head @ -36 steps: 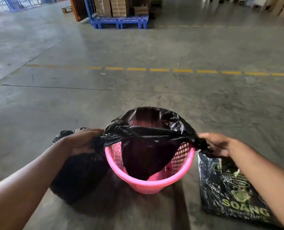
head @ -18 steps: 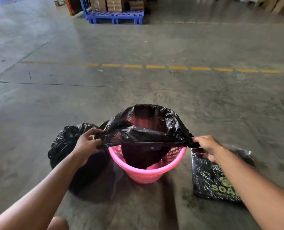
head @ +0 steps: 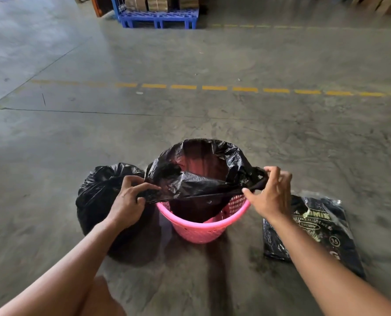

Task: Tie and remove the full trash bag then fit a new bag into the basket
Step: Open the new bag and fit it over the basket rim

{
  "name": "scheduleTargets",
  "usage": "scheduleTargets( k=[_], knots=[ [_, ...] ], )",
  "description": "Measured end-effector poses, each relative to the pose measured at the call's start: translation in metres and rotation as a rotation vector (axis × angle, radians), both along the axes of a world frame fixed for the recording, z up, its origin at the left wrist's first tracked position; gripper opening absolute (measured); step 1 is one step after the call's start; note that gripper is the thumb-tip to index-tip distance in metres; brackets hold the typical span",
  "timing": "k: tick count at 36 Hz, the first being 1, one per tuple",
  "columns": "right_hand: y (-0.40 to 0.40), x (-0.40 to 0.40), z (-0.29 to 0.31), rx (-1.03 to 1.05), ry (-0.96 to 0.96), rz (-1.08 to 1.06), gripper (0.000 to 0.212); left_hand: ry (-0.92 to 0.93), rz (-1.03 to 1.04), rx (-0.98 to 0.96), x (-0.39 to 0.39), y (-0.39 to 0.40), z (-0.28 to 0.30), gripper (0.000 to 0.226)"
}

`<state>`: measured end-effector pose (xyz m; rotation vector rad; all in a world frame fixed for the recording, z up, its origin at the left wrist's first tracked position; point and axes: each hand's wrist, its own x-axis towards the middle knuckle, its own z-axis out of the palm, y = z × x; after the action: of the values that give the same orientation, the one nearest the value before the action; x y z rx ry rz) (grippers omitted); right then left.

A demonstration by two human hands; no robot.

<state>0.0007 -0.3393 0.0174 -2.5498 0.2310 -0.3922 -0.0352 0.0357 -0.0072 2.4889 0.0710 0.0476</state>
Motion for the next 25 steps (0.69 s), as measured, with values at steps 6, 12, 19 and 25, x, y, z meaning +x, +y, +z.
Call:
scheduleTargets(
  k=[6, 12, 19, 25],
  knots=[
    [0.018, -0.012, 0.018, -0.414, -0.232, 0.531, 0.036, -0.1, -0.166, 0.223, -0.005, 0.004, 0.017, 0.039],
    [0.038, 0.005, 0.011, -0.707, -0.01, 0.604, 0.038, -0.22, -0.401, 0.349, -0.001, 0.005, 0.02, 0.036],
    [0.02, 0.019, 0.012, -0.612, 0.121, 0.602, 0.018, -0.246, -0.461, 0.327, -0.004, 0.014, 0.02, 0.011],
    [-0.002, 0.003, 0.019, -0.56, 0.182, 0.762, 0.015, -0.241, -0.536, 0.305, -0.014, 0.014, 0.014, 0.005]
  ],
)
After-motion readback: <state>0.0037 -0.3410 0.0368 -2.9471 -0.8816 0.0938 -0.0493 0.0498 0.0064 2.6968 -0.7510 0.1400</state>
